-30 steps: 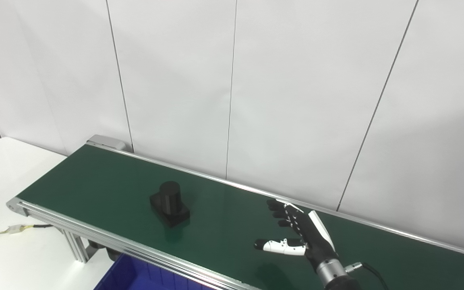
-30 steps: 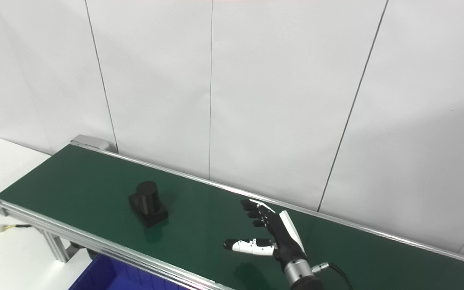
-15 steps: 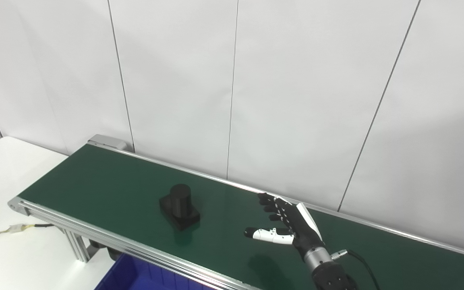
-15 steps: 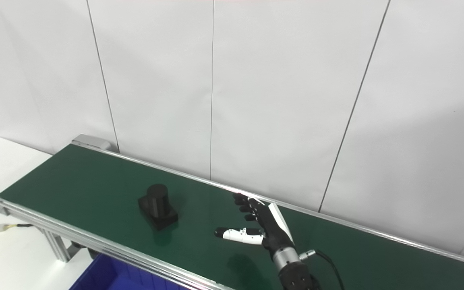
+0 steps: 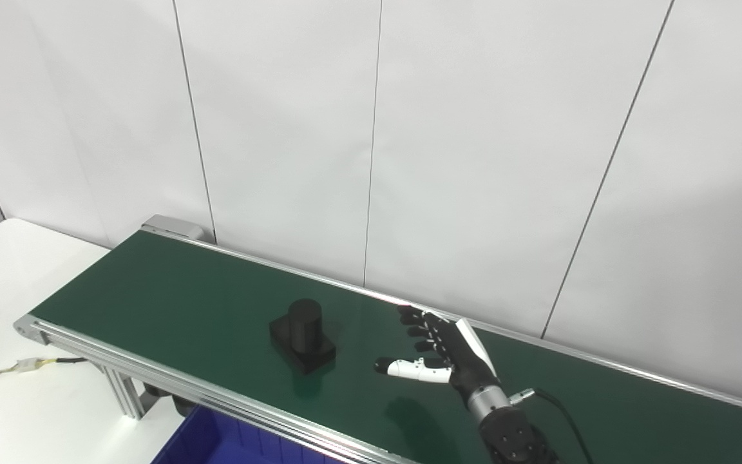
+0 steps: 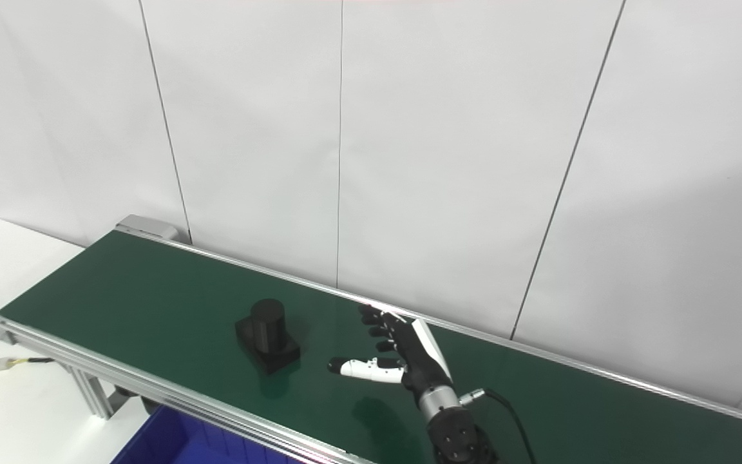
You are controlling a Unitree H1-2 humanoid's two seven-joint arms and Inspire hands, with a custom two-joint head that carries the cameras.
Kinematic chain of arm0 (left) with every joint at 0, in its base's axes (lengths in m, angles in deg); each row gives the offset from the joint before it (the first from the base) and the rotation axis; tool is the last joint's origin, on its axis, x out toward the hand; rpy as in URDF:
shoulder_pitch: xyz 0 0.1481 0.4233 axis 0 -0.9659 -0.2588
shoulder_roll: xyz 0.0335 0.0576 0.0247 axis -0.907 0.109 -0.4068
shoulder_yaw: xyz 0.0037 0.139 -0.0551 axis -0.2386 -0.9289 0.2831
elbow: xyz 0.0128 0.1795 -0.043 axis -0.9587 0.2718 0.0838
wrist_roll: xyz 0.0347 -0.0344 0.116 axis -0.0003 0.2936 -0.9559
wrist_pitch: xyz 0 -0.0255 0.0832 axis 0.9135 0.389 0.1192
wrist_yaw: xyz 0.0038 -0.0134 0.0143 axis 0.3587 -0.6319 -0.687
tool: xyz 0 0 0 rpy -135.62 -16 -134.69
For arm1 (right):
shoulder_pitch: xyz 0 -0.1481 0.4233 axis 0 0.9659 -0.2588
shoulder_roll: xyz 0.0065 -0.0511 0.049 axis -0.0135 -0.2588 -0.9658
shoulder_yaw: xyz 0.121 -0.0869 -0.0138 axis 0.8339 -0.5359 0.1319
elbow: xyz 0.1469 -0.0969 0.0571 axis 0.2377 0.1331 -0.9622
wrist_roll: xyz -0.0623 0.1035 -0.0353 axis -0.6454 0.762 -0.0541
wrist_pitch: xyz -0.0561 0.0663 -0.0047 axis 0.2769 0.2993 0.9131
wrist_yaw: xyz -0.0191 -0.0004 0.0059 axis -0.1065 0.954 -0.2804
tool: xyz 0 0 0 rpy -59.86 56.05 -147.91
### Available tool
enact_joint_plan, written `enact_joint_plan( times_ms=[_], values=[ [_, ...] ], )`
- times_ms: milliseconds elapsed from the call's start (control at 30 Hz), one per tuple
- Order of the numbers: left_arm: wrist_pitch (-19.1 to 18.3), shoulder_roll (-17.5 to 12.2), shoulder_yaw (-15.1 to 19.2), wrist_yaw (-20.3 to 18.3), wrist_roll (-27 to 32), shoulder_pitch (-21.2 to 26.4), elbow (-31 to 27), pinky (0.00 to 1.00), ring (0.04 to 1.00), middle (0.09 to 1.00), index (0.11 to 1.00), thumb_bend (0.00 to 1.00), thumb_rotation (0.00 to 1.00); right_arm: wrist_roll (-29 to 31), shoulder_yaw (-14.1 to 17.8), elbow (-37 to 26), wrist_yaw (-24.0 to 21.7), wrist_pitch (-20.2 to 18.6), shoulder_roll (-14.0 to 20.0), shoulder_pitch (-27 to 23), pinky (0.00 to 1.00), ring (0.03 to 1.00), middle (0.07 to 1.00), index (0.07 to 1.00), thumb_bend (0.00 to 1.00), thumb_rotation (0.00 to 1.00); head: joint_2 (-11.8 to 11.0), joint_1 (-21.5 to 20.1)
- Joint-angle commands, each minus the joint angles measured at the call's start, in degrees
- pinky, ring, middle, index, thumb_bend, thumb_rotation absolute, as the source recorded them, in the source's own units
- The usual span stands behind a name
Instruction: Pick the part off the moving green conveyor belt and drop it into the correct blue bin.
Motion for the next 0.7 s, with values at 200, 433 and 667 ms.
enact_joint_plan(
  times_ms=[200,433,667],
  values=[
    [-0.7,1.4,-0.4,1.2,-1.2,-0.2,-4.2,0.65,0.717,0.807,0.793,1.00,0.19,-1.3,-1.0,2.5,2.3,5.2,-2.4,-5.2,0.74,0.806,0.818,0.841,0.79,0.35,0.3,0.5],
    [0.9,1.5,-0.7,0.9,-1.1,-0.2,-3.6,0.65,0.727,0.809,0.786,1.00,0.34,-1.3,-1.3,5.7,2.5,5.4,-3.6,-6.5,0.76,0.821,0.834,0.846,0.79,0.35,0.5,0.9],
    [1.7,1.5,-1.2,1.4,-1.9,-0.5,-3.8,0.65,0.723,0.786,0.782,1.00,0.36,-2.0,-1.6,8.1,3.5,6.5,-3.9,-7.5,0.76,0.821,0.835,0.844,0.80,0.35,0.7,1.4]
  ],
)
